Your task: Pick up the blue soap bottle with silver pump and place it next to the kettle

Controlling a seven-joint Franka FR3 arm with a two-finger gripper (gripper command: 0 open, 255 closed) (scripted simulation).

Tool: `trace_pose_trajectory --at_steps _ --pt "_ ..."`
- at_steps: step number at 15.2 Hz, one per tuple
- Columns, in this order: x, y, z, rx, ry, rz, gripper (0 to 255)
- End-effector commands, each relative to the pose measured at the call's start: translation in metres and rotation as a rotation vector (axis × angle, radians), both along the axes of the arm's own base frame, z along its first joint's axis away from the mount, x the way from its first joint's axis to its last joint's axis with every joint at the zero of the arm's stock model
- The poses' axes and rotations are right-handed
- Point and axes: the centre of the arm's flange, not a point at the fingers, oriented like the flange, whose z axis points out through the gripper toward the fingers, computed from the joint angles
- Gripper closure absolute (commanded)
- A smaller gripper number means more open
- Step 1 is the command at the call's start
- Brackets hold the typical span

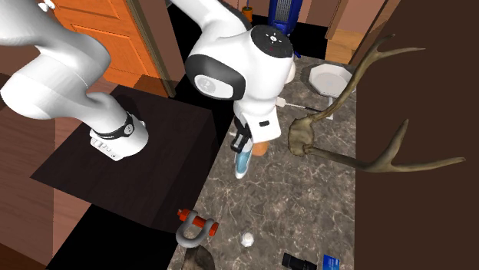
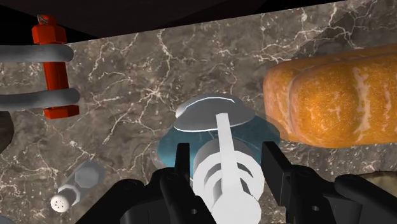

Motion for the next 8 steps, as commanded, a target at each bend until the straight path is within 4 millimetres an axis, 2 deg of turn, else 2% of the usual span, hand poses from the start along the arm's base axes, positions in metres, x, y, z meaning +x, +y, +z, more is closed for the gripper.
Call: trace_pose_trajectory --at_steps 1,8 --pt "0.001 0.000 0.011 0.000 0.000 0.000 255" --pt "0.001 0.000 0.048 0.000 0.000 0.000 255"
